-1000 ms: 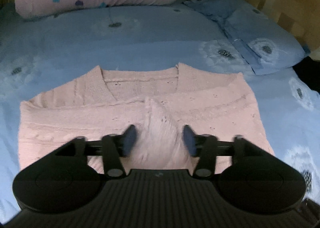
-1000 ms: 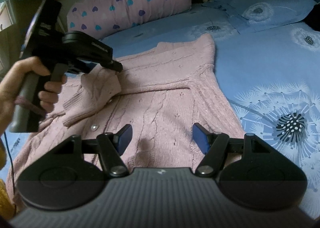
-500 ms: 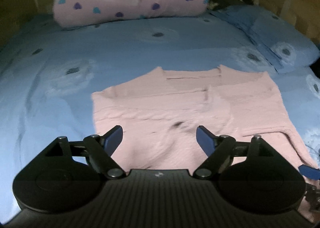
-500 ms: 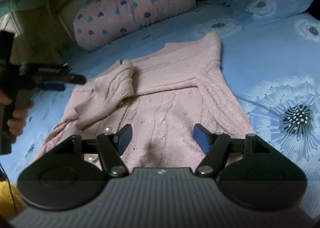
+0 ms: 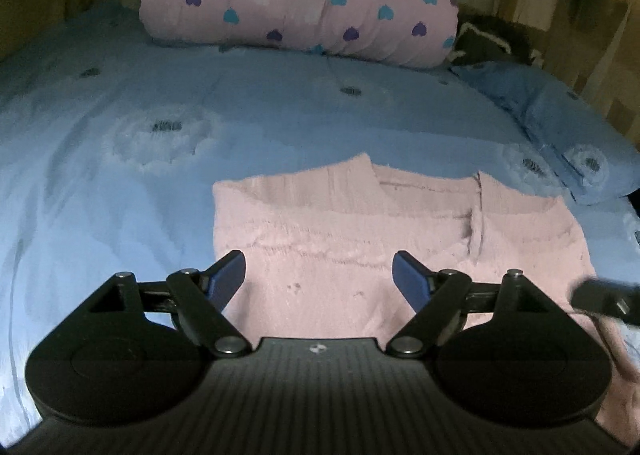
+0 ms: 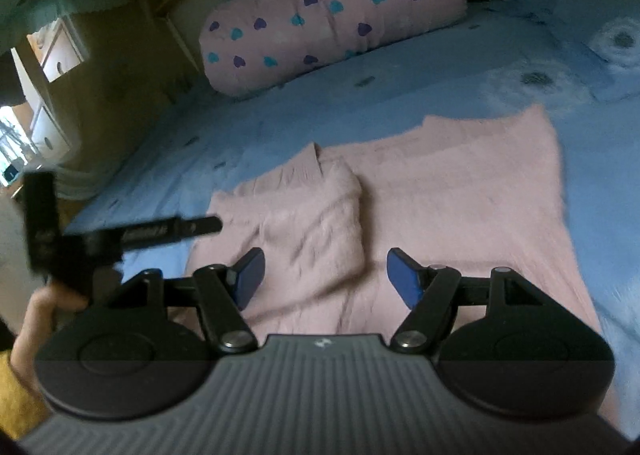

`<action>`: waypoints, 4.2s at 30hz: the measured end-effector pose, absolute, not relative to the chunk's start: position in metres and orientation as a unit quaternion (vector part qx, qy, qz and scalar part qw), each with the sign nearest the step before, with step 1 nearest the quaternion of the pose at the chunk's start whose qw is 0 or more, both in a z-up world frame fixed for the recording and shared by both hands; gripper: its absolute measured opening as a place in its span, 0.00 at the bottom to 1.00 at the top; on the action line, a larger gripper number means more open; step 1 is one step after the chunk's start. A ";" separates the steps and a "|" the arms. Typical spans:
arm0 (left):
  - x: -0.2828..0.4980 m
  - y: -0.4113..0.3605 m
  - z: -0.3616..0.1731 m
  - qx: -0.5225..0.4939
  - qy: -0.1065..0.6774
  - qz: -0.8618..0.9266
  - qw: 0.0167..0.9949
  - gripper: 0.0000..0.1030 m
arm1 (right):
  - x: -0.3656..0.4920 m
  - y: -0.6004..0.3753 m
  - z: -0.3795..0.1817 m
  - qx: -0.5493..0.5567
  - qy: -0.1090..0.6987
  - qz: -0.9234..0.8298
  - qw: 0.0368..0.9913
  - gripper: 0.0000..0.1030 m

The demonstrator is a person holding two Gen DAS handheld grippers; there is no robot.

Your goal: Fold small clothes

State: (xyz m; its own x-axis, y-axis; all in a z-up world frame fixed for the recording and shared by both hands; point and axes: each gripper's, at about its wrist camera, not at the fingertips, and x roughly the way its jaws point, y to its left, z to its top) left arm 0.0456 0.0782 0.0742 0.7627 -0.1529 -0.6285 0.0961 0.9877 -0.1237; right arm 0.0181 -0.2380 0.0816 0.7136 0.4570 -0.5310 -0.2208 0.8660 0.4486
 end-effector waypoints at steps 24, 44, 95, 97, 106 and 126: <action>0.073 0.058 0.051 -0.069 0.330 -0.068 0.939 0.61 | 0.071 -0.222 0.091 0.148 0.242 0.177 0.942 0.14; 0.060 0.059 0.050 -0.044 0.364 -0.041 0.929 0.70 | 0.058 -0.239 0.075 0.079 0.300 0.155 0.938 0.40; 0.058 0.050 0.031 0.010 0.368 -0.019 0.930 0.78 | 0.072 -0.314 0.041 0.100 0.283 -0.137 0.944 0.23; 0.059 0.050 0.030 0.011 0.369 -0.016 0.929 0.80 | 0.069 -0.311 0.047 0.086 0.275 -0.144 0.947 0.24; 0.060 0.048 0.028 0.016 0.370 -0.012 0.929 0.82 | 0.059 -0.291 0.058 0.054 0.237 -0.066 0.968 0.27; 0.022 0.086 0.057 -0.057 0.364 0.010 0.929 0.86 | 0.060 -0.291 0.044 0.075 0.304 0.004 0.950 0.57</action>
